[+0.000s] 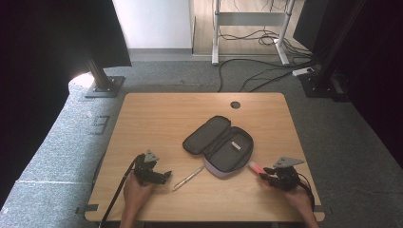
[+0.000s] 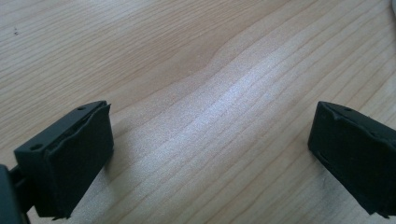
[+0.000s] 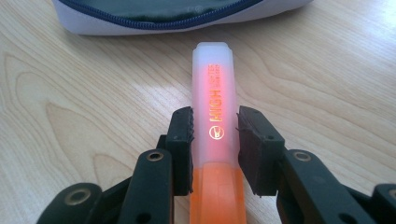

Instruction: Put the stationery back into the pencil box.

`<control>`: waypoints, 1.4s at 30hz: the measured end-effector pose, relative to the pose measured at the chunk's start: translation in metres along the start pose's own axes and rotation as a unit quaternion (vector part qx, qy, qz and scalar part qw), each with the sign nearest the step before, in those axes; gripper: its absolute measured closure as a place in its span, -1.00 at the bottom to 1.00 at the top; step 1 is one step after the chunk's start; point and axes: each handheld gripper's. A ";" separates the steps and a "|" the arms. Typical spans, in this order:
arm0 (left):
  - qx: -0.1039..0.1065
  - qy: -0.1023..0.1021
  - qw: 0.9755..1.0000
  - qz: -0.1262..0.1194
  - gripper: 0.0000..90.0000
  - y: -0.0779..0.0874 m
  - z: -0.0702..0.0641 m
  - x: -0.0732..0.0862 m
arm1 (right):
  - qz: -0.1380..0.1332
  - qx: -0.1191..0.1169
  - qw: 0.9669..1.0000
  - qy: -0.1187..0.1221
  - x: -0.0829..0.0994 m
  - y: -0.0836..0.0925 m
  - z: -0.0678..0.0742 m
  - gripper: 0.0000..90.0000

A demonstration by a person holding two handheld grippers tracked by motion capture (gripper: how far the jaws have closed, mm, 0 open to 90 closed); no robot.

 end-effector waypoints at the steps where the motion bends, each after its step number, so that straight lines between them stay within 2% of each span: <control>1: 0.000 0.000 1.000 0.000 -1.00 0.000 0.000 0.000 | -0.004 0.001 1.000 -0.003 -0.001 0.003 -0.002 0.46; 9: 0.000 0.000 1.000 0.000 -1.00 0.000 0.000 0.000 | -0.018 0.001 1.000 -0.008 -0.007 0.014 -0.005 0.46; 18: 0.000 0.000 1.000 0.000 -1.00 0.000 0.000 0.000 | -0.026 0.001 1.000 -0.008 -0.018 0.017 -0.005 0.46; 32: 0.001 0.000 1.000 0.000 -1.00 0.000 0.000 0.000 | -0.036 0.004 0.999 -0.006 -0.036 0.014 -0.005 0.46; 42: 0.000 0.000 1.000 0.000 -1.00 0.000 0.000 0.000 | -0.038 0.005 0.999 0.001 -0.051 0.003 -0.001 0.46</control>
Point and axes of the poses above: each handheld gripper's, and its own axes: y roughly backward along the jaws, x roughly out of its underside, z roughly to its left, and after that the axes turned 11 degrees about x, right-handed
